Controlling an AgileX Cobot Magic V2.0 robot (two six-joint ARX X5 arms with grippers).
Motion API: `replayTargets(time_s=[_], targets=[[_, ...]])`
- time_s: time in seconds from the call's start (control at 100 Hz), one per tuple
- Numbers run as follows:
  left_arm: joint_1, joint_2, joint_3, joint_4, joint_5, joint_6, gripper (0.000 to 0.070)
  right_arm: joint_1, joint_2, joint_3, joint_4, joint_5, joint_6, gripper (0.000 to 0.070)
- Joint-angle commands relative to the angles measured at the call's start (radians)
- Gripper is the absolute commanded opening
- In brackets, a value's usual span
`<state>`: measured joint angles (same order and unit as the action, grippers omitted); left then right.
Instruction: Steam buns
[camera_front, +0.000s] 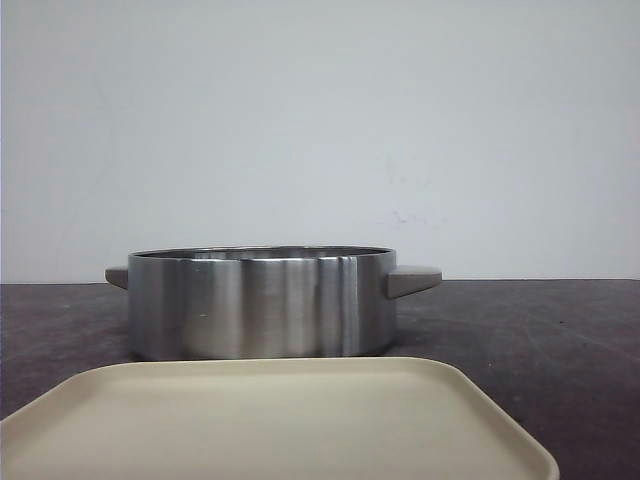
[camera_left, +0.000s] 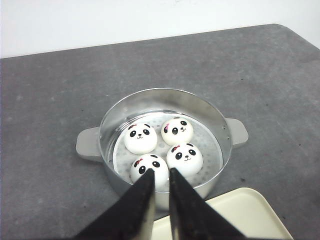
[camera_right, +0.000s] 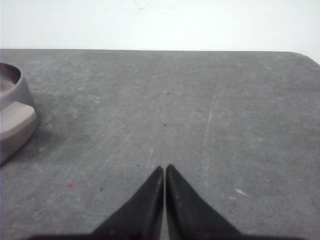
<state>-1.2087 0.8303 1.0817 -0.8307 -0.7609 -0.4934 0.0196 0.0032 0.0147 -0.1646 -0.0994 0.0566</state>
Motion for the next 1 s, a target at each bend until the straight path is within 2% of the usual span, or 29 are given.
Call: replayTargets(time_s=[0.0, 0.26, 0.36, 0.52, 0.65, 0.79, 0.84, 0.99], targets=[[-0.012, 0.006, 0.016, 0.009, -0.006, -0.006, 0.0000, 0.000, 0.000, -0.003, 0.008, 0.002, 0.010, 0.0007], [-0.008, 0.003, 0.016, 0.009, -0.006, -0.006, 0.0000, 0.000, 0.000, -0.003, 0.008, 0.002, 0.010, 0.0007], [-0.006, -0.019, 0.016, -0.004, -0.006, 0.041, 0.0000, 0.000, 0.000, -0.003, 0.008, 0.002, 0.010, 0.0007], [0.047, -0.087, 0.016, -0.015, -0.005, 0.040, 0.0000, 0.000, 0.000, -0.003, 0.008, 0.002, 0.010, 0.0007], [0.161, -0.164, 0.016, -0.018, 0.018, 0.023, 0.0000, 0.000, 0.000, -0.003, 0.008, 0.002, 0.010, 0.0007], [0.340, -0.259, 0.016, -0.050, 0.161, 0.002, 0.0000, 0.000, 0.000, -0.003, 0.008, 0.002, 0.010, 0.0007], [0.408, -0.292, 0.016, -0.065, 0.189, 0.004, 0.0000, 0.000, 0.000, -0.003, 0.008, 0.002, 0.010, 0.0007], [0.607, -0.392, 0.006, -0.084, 0.249, 0.120, 0.0000, 0.000, 0.000, -0.003, 0.008, 0.002, 0.010, 0.0007]])
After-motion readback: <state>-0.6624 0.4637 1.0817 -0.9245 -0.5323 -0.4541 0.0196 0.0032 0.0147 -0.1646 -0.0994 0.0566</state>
